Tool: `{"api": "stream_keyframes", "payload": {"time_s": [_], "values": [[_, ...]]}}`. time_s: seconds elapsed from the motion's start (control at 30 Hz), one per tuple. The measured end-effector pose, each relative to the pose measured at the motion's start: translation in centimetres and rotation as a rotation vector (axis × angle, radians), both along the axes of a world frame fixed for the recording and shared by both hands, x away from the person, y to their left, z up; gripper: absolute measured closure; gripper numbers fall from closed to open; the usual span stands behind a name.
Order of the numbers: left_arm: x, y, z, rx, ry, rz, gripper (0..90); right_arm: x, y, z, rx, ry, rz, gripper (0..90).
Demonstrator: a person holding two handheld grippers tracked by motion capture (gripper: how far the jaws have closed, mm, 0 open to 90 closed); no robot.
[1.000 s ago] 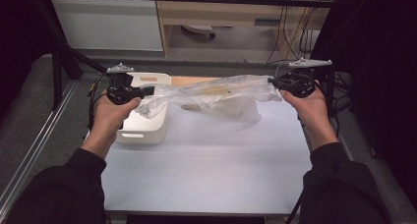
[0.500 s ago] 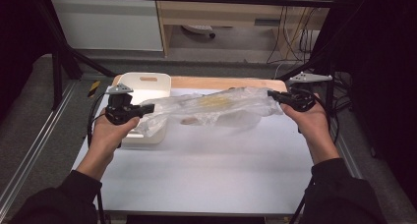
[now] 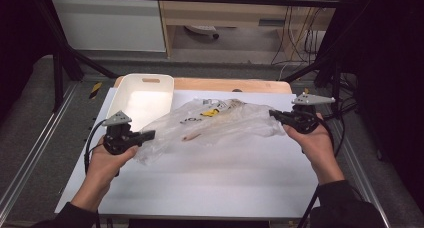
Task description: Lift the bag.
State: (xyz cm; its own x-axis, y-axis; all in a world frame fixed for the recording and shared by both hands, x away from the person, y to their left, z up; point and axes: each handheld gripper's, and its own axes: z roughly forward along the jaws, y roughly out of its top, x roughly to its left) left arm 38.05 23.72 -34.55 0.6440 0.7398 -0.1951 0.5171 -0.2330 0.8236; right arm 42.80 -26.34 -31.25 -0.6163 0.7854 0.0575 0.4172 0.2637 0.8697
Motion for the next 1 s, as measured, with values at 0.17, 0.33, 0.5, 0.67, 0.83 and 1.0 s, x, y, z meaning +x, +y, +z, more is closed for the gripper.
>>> {"api": "stream_keyframes", "payload": {"time_s": [0.17, 0.33, 0.5, 0.67, 0.83, 1.0], "values": [[-2.5, -0.2, -2.4, -0.004, 0.031, -0.035, 90.0, -2.2, -0.1, -2.3, -0.002, 0.022, 0.01, 90.0], [-4.7, -0.4, -4.9, 0.012, 0.059, -0.068, 90.0, -4.7, -0.5, -5.0, 0.011, 0.062, -0.013, 90.0], [-6.0, -0.3, -6.3, 0.058, 0.029, -0.054, 87.2, -6.5, 0.0, -6.8, -0.018, 0.081, -0.008, 90.0], [-6.2, 0.0, -6.8, 0.046, 0.046, -0.053, 89.1, -7.2, 0.3, -7.6, -0.035, 0.085, 0.007, 90.0], [-6.4, 0.3, -7.5, 0.038, 0.081, -0.066, 89.5, -7.5, 0.1, -8.6, -0.038, 0.109, 0.009, 90.0], [-6.7, 0.2, -8.1, 0.053, 0.106, -0.09, 89.7, -8.4, -0.2, -9.8, -0.063, 0.145, 0.008, 90.0]]}}
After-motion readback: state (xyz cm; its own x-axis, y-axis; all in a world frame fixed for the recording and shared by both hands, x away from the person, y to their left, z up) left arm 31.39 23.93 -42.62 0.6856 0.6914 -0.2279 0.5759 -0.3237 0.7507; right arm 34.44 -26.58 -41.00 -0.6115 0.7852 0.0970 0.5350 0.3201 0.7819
